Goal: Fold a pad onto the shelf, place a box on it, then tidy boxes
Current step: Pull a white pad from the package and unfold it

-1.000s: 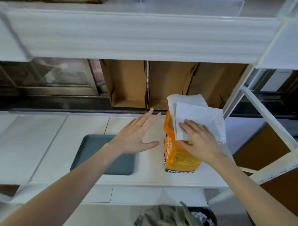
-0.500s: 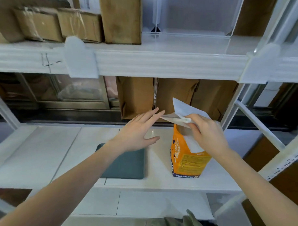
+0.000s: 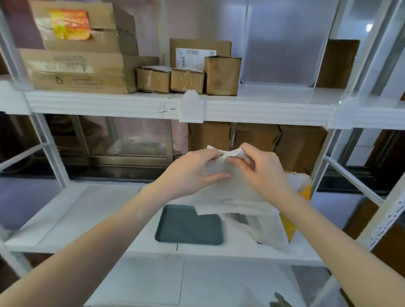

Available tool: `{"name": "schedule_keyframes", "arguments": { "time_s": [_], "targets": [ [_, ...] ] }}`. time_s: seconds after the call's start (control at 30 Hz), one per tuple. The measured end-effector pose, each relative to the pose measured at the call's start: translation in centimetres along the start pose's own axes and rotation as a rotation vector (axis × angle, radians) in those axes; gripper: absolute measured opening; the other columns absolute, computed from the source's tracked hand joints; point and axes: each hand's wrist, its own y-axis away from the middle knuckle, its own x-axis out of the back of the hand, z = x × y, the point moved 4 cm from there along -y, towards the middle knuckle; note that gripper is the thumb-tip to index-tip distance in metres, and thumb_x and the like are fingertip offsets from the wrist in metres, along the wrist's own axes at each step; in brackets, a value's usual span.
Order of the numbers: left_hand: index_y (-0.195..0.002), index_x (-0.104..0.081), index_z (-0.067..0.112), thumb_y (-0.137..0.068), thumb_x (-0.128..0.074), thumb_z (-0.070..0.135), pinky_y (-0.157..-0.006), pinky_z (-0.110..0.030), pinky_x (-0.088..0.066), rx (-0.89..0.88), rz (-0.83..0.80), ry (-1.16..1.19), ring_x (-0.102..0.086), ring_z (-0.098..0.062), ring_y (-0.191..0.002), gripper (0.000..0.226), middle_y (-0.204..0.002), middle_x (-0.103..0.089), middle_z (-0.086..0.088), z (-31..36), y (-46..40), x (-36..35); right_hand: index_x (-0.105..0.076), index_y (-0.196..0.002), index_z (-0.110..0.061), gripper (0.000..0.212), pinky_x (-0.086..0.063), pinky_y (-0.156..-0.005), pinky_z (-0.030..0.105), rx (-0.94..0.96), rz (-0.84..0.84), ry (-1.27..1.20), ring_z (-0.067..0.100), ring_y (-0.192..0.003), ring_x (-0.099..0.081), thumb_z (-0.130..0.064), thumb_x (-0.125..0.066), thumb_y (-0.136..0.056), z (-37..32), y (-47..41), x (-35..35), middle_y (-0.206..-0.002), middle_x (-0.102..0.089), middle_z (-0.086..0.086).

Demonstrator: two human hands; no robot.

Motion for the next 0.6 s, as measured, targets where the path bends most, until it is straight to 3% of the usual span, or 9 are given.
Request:
{"name": "schedule_keyframes", "arguments": {
  "time_s": [0.1,0.2,0.23,0.3,0.37,0.47,0.53,0.6],
  "targets": [
    [-0.094,-0.056,0.023,-0.080,-0.065,0.048,-0.066,-0.034,-0.044,0.049,-0.008,0.060,-0.052,-0.007,-0.071,0.029,-0.076,-0.056,0.015,0.0,2.4,2.0,-0.033,-0.062,-0.017,0.044,-0.029,-0.050,0.027,-0.017,-0.020,-0.076,0.020,-0.050,-0.035,-0.039,-0.062,-0.085,-2.9,0.2,-0.9,-0.046,-0.028,-0.002],
    [-0.079,-0.047,0.032,-0.081,-0.068,0.036,-0.064,-0.034,-0.040,0.095,0.013,0.086,-0.051,-0.017,-0.070,0.022,-0.068,-0.052,0.012,-0.2,4.6,3.9,-0.050,-0.074,-0.012,0.032,-0.031,-0.051,0.023,0.002,-0.090,-0.101,0.013,-0.053,-0.042,-0.040,-0.058,-0.088,-4.8,0.3,-1.7,-0.052,-0.043,-0.004],
    [-0.080,-0.046,0.036,-0.082,-0.068,0.031,-0.064,-0.033,-0.038,0.100,0.015,0.081,-0.052,-0.020,-0.072,0.023,-0.070,-0.053,0.014,-0.3,5.2,4.5,-0.055,-0.085,-0.014,0.026,-0.034,-0.053,0.020,0.001,-0.130,-0.120,0.008,-0.055,-0.047,-0.040,-0.054,-0.090,-5.4,0.4,-1.9,-0.059,-0.050,-0.007],
    [-0.105,-0.052,0.037,-0.085,-0.064,0.024,-0.071,-0.033,-0.040,0.109,0.005,0.046,-0.058,-0.022,-0.085,0.026,-0.087,-0.063,0.011,-0.8,6.3,5.5,-0.056,-0.106,-0.018,0.025,-0.041,-0.062,0.014,-0.028,-0.202,-0.180,-0.001,-0.066,-0.057,-0.038,-0.049,-0.093,-6.1,0.6,-2.4,-0.078,-0.061,-0.013],
    [-0.128,-0.046,0.032,-0.089,-0.059,0.019,-0.083,-0.032,-0.043,0.119,-0.003,0.033,-0.059,-0.021,-0.100,0.044,-0.112,-0.064,0.007,-1.5,7.1,6.3,-0.052,-0.115,-0.021,0.026,-0.048,-0.072,0.021,-0.059,-0.230,-0.202,0.001,-0.079,-0.062,-0.035,-0.049,-0.093,-6.3,0.9,-2.7,-0.092,-0.065,-0.012],
    [-0.129,-0.042,0.034,-0.091,-0.053,0.015,-0.091,-0.042,-0.044,0.139,0.001,0.100,-0.058,-0.025,-0.105,0.044,-0.118,-0.063,0.000,-2.7,8.2,7.1,-0.050,-0.118,-0.024,0.027,-0.041,-0.066,0.019,-0.093,-0.265,-0.136,-0.004,-0.071,-0.057,-0.034,-0.050,-0.093,-6.3,1.7,-3.1,-0.088,-0.058,-0.020],
    [-0.124,-0.040,0.043,-0.092,-0.050,0.016,-0.088,-0.045,-0.045,0.145,0.038,0.144,-0.059,-0.034,-0.102,0.044,-0.112,-0.064,-0.008,-3.3,8.7,7.4,-0.049,-0.118,-0.024,0.030,-0.039,-0.062,0.018,-0.131,-0.320,-0.071,-0.002,-0.068,-0.054,-0.040,-0.048,-0.092,-6.1,2.5,-3.6,-0.087,-0.057,-0.017],
    [-0.122,-0.036,0.050,-0.092,-0.047,0.020,-0.081,-0.042,-0.043,0.165,0.075,0.174,-0.060,-0.035,-0.097,0.043,-0.112,-0.062,-0.017,-4.1,8.9,7.5,-0.047,-0.120,-0.025,0.036,-0.045,-0.066,0.023,-0.200,-0.433,-0.045,0.000,-0.074,-0.056,-0.048,-0.043,-0.092,-5.9,3.4,-4.3,-0.090,-0.060,-0.012]
  ]
}}
